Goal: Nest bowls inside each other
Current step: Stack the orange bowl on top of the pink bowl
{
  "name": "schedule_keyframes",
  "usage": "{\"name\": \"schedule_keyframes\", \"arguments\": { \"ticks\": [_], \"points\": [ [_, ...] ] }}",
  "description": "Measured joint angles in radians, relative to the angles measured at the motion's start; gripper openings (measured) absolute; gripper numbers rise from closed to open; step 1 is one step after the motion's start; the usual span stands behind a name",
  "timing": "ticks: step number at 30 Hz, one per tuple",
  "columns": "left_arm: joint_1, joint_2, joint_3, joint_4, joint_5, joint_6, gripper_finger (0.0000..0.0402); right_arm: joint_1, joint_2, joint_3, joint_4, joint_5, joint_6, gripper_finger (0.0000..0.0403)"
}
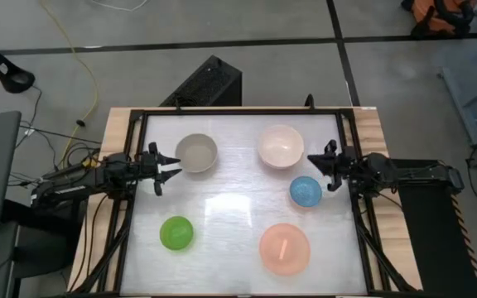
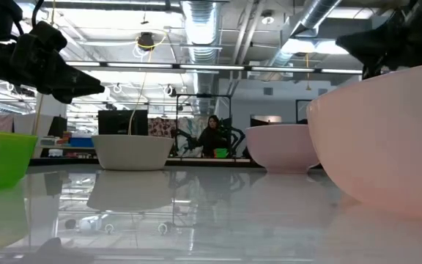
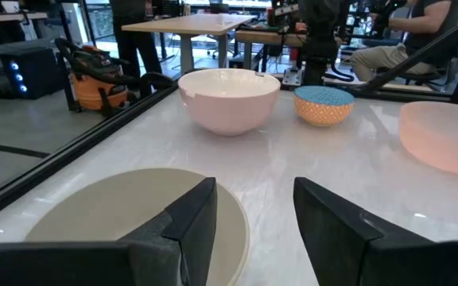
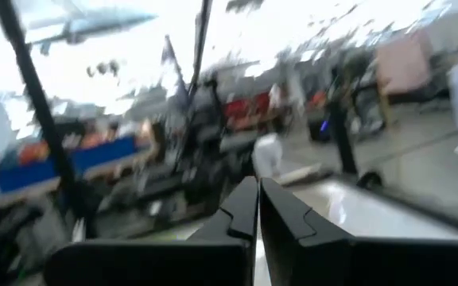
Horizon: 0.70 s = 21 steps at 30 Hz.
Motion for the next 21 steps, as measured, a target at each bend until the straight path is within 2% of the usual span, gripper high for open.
{"name": "schedule_keyframes", "arguments": {
  "ticks": [3, 7, 15, 21],
  "points": [
    [0.000, 0.000, 0.000, 0.000, 0.000, 0.000, 0.0158, -0.005, 0.000, 0.002, 0.037, 0.000, 0.001, 0.0038],
    [0.000, 0.000, 0.000, 0.000, 0.000, 0.000, 0.0158, 0.004, 0.001, 0.002, 0.020, -0.076, -0.015, 0.0038],
    [0.000, 0.000, 0.000, 0.000, 0.000, 0.000, 0.0158, 0.015, 0.008, 0.014, 0.085, -0.108, -0.002, 0.0038],
    [0.000, 0.000, 0.000, 0.000, 0.000, 0.000, 0.0158, 0.035, 0.060, 0.174, -0.053, -0.167, -0.005, 0.0040]
  ]
}}
